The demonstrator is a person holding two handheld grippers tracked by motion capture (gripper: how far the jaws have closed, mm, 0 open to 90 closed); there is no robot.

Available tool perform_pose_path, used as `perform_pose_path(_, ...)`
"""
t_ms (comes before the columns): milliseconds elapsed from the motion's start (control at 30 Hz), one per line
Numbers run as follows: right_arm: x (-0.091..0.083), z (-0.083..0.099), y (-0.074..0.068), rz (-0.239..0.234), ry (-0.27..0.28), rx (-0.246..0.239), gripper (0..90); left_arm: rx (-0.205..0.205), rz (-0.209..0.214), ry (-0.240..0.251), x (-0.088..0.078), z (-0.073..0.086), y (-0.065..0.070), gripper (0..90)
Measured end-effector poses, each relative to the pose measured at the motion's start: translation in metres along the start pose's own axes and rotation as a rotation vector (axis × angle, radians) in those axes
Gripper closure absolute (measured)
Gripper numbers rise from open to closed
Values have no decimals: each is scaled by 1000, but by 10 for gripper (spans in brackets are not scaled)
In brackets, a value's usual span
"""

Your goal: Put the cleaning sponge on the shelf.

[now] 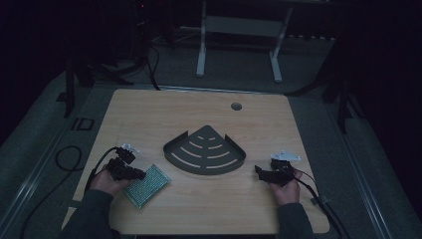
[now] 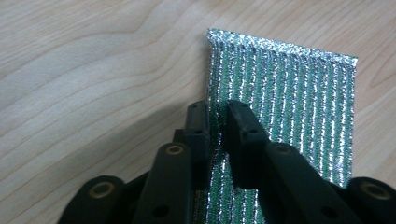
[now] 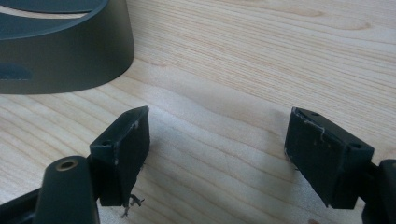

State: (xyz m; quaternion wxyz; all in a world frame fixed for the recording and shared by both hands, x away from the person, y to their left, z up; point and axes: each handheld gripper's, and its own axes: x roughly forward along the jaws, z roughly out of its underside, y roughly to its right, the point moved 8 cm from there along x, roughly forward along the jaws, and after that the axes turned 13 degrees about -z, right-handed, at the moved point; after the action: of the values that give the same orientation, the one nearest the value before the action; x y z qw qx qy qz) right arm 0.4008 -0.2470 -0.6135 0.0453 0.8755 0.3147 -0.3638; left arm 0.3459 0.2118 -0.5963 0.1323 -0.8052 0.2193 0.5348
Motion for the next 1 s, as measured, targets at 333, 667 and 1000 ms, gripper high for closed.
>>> perform_pose_path(333, 0, 0, 0, 0, 0, -2, 217, 46, -19, -84, -2, -7, 2, 897)
perform_pose_path(667, 0, 0, 0, -1, 1, -1, 217, 77, -28, -59, -17, -16, 4, 900)
perform_pose_path(1000, 0, 0, 0, -1, 0, -2, 217, 72, -49, -43, -31, -25, -3, 900)
